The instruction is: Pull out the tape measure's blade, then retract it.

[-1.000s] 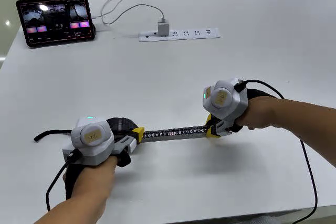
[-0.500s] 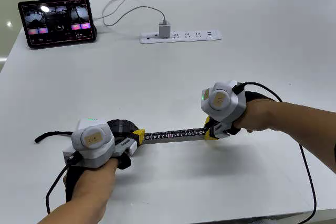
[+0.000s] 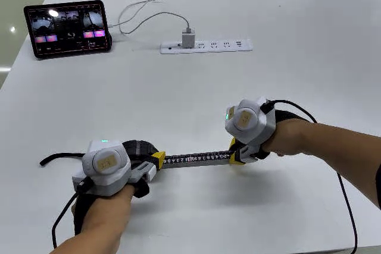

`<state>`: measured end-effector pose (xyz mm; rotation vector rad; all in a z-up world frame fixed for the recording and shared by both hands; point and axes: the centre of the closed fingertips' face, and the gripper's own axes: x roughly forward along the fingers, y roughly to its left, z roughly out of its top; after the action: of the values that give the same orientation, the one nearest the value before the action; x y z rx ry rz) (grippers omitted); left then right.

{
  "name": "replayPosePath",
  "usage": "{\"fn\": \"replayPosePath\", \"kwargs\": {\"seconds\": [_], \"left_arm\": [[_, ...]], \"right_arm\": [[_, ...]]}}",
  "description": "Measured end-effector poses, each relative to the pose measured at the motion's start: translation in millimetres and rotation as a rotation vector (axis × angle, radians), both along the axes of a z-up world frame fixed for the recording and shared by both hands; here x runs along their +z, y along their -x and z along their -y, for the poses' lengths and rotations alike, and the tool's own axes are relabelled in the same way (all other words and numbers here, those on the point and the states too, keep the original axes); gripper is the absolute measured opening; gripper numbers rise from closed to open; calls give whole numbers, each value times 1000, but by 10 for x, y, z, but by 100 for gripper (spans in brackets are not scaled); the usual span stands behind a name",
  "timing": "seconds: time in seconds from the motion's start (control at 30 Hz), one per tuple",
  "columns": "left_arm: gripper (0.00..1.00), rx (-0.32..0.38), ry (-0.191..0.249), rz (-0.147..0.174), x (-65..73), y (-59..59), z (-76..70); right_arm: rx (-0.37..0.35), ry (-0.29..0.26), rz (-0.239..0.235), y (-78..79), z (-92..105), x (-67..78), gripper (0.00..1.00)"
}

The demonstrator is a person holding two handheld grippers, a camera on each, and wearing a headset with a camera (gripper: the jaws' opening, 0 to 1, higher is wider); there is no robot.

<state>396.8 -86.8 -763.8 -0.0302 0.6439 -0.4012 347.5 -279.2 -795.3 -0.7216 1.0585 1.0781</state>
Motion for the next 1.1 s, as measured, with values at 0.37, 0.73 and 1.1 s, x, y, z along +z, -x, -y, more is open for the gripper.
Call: {"fn": "replayPosePath", "kwargs": {"seconds": [0.37, 0.73, 1.1], "left_arm": [[62, -3, 2, -5, -6, 2, -1], [62, -2, 4, -5, -1, 4, -1], [62, -4, 7, -9, -1, 7, 1]], "right_arm": [[1, 4, -2, -12, -62, -9, 9], [1, 5, -7, -22, -111, -10, 9], [9, -9, -2, -31, -167, -10, 9]]}}
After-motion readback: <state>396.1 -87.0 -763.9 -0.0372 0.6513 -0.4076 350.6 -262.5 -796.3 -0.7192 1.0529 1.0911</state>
